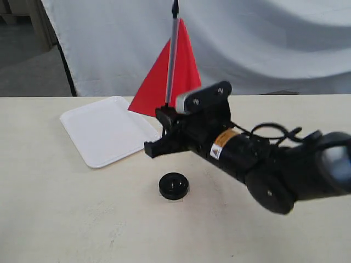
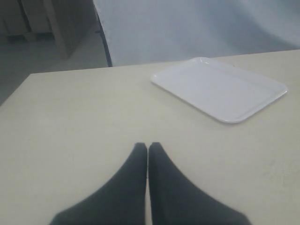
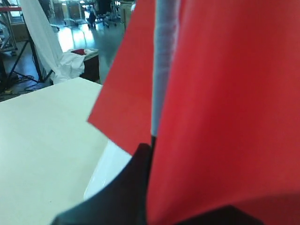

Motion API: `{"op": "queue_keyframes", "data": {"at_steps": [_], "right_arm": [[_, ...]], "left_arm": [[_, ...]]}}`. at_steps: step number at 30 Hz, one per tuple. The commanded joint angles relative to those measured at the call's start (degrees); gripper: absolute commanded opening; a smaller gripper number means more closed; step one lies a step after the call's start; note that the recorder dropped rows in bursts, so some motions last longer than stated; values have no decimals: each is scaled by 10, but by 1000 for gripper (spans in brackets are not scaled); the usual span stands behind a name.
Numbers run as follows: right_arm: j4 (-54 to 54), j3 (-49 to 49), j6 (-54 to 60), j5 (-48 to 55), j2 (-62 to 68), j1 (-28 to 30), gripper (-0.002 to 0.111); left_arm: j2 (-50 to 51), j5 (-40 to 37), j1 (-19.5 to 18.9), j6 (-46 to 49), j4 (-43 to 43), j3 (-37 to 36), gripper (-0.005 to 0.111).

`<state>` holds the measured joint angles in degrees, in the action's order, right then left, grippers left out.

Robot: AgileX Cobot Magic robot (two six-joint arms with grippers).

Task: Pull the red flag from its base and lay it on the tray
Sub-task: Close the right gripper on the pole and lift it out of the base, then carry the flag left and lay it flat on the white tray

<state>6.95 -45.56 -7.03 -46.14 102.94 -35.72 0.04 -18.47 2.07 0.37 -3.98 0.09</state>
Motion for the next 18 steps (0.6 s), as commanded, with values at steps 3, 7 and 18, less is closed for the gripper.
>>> {"op": "queue_keyframes", "data": {"at_steps": [3,7,18], "right_arm": [[-47,-178,11,405,-28,-19,-1],[-47,-313,10,556,29,-46,-1],[123,-758,-131,950,315,-97,-1]], "left_arm": [[0,5,1,-4,-3,-1,1],[0,5,1,-4,-3,-1,1],[0,11,1,-4,-3,-1,1]]}}
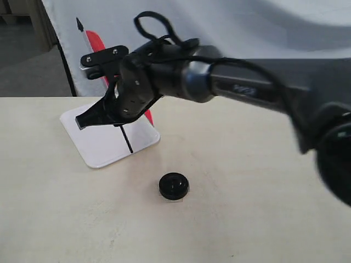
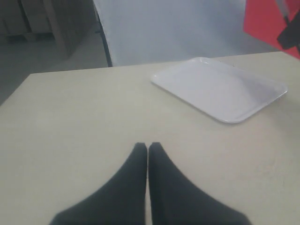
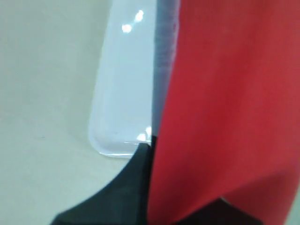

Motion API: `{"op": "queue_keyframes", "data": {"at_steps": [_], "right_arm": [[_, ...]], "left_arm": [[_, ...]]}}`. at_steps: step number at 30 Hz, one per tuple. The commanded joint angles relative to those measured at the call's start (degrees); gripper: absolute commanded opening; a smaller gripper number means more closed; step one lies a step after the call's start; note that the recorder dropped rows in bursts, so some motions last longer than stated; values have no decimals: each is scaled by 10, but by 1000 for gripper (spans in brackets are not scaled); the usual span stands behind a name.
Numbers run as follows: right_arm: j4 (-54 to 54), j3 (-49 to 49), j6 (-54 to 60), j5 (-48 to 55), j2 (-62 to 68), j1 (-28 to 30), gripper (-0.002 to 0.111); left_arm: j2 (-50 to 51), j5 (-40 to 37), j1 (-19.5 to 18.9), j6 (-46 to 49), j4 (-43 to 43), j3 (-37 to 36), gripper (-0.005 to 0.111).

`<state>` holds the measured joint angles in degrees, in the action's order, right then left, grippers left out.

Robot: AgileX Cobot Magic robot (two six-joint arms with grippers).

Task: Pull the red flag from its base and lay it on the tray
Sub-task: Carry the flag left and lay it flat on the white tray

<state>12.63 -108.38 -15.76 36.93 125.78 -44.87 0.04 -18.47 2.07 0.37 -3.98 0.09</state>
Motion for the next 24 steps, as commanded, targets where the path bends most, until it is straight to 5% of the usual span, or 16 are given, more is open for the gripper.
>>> {"op": "queue_keyframes", "data": {"at_steps": [1,11,24], "right_arm": [[70,-161,-44,141,112,-6,-1],[81,-383,-22,174,280,-6,-1],[132,-402,-24,171,318,6,-1]], "left_arm": [[0,16,1,-4,-3,-1,1],[0,20,1,-4,-3,-1,1],[0,22,-1,-4,-3,-1,1]]}}
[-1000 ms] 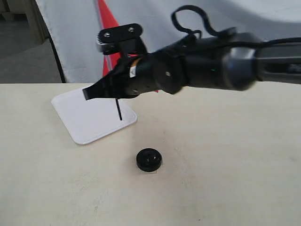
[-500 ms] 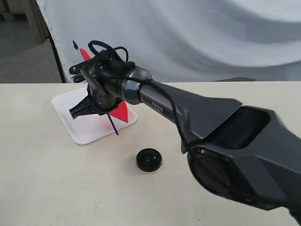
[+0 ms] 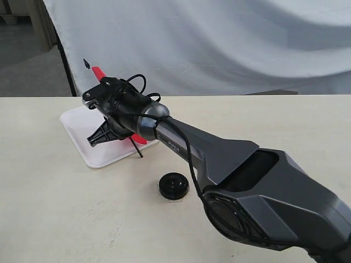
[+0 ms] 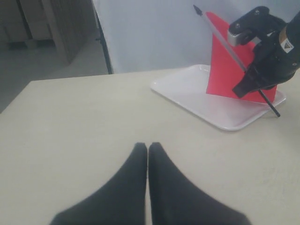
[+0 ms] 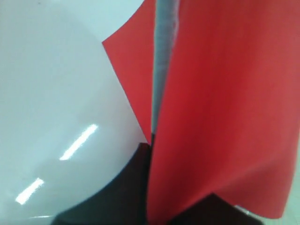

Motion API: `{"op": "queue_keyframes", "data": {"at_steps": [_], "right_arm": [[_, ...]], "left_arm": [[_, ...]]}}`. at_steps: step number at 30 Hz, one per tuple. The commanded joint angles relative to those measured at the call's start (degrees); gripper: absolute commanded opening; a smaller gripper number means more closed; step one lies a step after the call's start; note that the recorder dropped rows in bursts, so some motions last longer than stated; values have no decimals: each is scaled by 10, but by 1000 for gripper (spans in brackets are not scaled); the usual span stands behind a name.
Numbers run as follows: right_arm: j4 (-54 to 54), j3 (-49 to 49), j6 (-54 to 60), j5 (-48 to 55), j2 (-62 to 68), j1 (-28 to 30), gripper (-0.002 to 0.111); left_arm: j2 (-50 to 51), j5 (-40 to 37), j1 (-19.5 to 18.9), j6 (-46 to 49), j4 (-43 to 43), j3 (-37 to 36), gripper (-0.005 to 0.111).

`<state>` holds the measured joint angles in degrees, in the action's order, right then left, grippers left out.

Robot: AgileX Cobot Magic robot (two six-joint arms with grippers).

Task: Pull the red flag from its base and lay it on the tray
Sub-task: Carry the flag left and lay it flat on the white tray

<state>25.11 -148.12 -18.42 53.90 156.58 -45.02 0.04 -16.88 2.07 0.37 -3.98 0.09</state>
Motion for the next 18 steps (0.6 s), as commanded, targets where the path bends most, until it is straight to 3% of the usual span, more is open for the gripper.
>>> {"op": "queue_keyframes", "data": {"at_steps": [1,10,18], "right_arm": [[7,-5,2,2,12,7,-1],[4,-5,2,3,24,7,4],[-3,-5,2,2,24,7,62]], "left_arm": [[0,6,-1,-4,-3,-1,1],[0,6,-1,-4,-3,-1,1],[0,6,-1,-4,-3,-1,1]]}}
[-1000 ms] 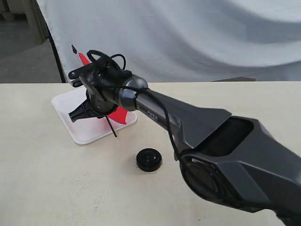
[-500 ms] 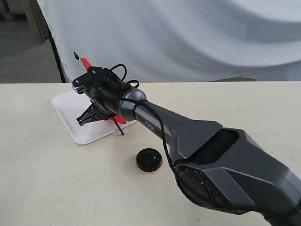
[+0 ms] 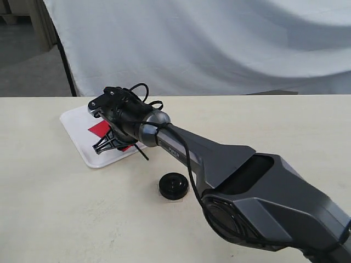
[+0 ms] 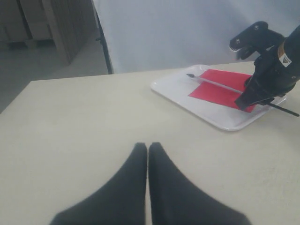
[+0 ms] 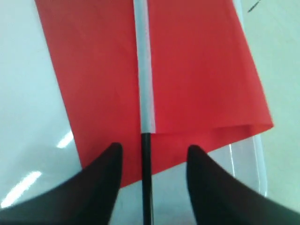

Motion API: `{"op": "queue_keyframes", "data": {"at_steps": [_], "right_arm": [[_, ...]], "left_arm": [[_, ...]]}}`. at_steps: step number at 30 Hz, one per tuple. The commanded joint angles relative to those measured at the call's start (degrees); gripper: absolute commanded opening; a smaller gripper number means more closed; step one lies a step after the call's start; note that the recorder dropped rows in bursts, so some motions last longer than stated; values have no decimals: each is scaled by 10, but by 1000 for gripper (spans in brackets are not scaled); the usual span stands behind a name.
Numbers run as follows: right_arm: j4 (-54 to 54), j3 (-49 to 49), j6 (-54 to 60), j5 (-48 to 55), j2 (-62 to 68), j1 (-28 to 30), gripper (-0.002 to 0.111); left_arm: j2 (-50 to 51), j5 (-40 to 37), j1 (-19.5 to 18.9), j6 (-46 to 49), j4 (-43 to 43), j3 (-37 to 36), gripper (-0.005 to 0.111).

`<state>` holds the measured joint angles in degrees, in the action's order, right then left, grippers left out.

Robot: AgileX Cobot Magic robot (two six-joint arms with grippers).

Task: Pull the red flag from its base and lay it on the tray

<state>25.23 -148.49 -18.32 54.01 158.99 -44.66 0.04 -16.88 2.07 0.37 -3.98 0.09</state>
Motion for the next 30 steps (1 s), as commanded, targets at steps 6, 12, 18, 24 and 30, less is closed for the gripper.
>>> {"op": "queue_keyframes", "data": {"at_steps": [6,12,18,24,30], "right_arm": [[-34,-1,12,58,-47,-9,71],[-80,-1,159,160,-93,-58,0],[-162,120,166,160,-157,-59,-1],[-160,314,166,160,-263,-31,-1],[-164,608,134,47,-443,43,-1]], "left_arm": [[0,6,-1,-4,-3,-1,1],[0,6,-1,-4,-3,-1,1],[0,6,1,-4,-3,-1,1],[0,6,1,-4,-3,-1,1],[0,6,1,-4,-3,-1,1]]}}
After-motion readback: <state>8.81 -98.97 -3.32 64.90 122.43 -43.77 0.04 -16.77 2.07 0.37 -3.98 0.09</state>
